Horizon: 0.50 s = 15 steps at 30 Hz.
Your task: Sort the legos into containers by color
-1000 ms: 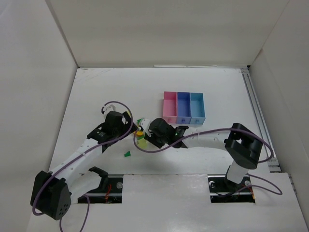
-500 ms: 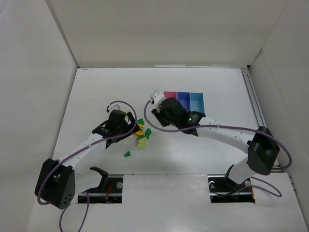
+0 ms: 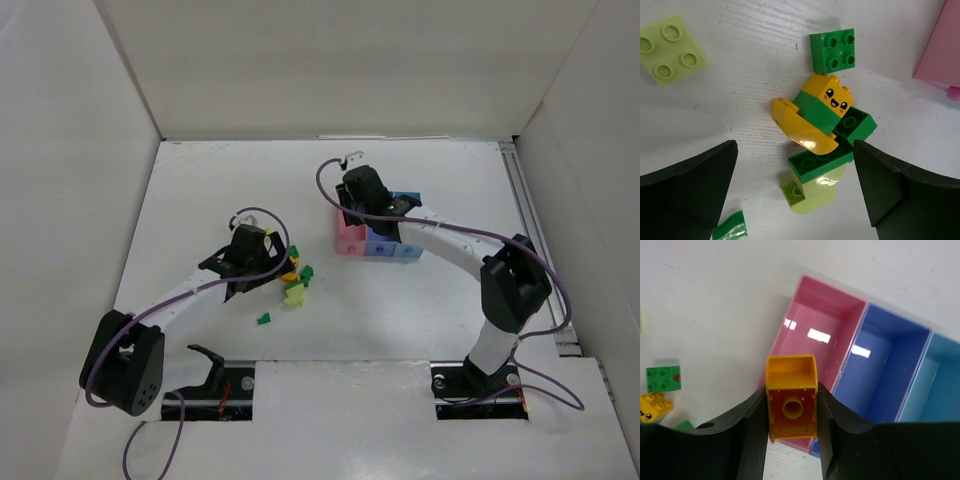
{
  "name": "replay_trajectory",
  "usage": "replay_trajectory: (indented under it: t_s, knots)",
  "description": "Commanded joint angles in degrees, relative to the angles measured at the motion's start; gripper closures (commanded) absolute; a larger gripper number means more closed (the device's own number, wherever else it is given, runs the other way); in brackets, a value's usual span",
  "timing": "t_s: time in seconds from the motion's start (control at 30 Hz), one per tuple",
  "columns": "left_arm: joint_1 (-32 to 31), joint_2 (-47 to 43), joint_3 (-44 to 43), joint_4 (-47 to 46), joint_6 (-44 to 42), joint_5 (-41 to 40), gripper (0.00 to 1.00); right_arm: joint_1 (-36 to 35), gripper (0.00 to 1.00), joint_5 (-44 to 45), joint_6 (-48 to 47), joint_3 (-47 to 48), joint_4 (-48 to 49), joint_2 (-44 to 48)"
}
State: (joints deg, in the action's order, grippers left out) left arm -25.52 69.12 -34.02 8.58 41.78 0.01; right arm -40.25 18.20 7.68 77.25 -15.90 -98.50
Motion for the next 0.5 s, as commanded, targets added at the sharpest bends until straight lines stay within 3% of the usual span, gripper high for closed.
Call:
replay_trajectory:
  t_s: [0.0,0.03,0.13,0.4,0.47]
  knots:
    - [-0.76,0.04,-1.05,-1.64,-1.96,0.34,0.0,1.31,0.81,4.39,7.51,4.04,-3.61,-1.69]
    - [-1.54,0.57,-1.83,-0.85,-1.97,-0.53,0.0,1.31,0.74,4.39,9.35,4.57,-3.61,-2.48]
    - [-2.26,1.97,-2.63,0.39,-3.01,-1.86,0.0,2.45,0.66,2.2,10.16,5.09,-4.58,-3.1]
    - [-2.26,5.49,-4.21,0.39,-4.69,-1.86,0.0,3.07,0.19,-0.7,10.16,4.4,-3.88,-3.63]
    - [-2.26,6.45,-4.82,0.39,-4.69,-1.86,0.0,3.07,0.17,-1.32,10.16,4.4,-3.87,-3.02]
